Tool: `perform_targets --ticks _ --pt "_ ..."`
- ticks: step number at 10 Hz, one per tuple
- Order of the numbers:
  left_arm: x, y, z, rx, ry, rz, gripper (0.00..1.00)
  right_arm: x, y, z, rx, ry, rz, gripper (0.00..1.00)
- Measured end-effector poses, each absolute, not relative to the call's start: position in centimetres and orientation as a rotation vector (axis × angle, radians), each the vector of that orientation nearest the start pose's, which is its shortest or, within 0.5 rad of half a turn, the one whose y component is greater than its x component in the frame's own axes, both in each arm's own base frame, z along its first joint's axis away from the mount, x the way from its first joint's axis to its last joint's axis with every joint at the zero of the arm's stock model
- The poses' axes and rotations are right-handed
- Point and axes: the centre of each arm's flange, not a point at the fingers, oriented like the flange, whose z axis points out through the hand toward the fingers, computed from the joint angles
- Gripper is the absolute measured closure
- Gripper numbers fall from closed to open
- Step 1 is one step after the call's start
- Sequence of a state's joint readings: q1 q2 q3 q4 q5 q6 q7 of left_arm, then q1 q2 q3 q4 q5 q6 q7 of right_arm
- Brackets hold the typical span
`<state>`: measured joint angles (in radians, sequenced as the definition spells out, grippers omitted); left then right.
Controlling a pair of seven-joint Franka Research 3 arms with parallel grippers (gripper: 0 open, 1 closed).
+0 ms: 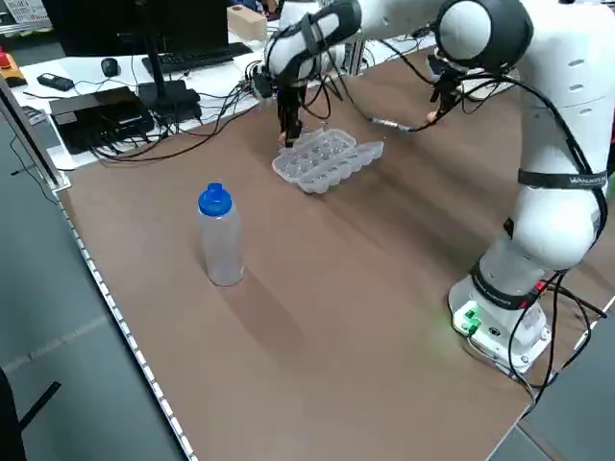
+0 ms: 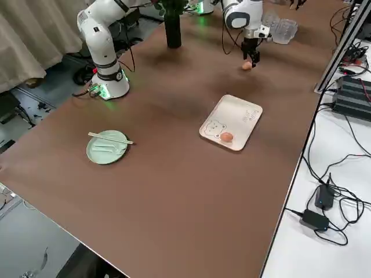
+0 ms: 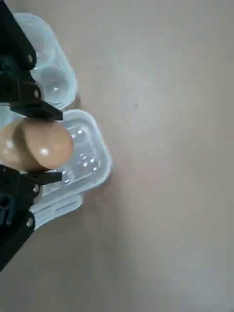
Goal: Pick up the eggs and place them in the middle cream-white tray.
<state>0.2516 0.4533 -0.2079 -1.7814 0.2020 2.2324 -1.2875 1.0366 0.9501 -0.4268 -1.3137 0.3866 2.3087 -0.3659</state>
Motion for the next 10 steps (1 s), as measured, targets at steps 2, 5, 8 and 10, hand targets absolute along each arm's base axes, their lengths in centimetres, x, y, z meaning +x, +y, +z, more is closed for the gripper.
perform_targets --ticks 2,5,8,10 --pt "66.2 2.2 34.5 -2.563 -1.816 -0.037 0.53 56.4 50.2 19.5 -2.823 -1.414 -0.241 0.0" --pt "66.7 -1.5 36.2 -2.63 -1.823 0.007 0.53 56.3 50.7 18.6 -2.807 -1.445 -0.299 0.0" --pt "66.3 -5.7 36.5 -2.654 -1.827 0.058 0.53 56.1 50.4 17.8 -2.809 -1.448 -0.313 0.0" --pt "66.0 -8.4 37.1 -2.661 -1.846 0.073 0.53 56.0 49.9 16.9 -2.808 -1.471 -0.295 0.0"
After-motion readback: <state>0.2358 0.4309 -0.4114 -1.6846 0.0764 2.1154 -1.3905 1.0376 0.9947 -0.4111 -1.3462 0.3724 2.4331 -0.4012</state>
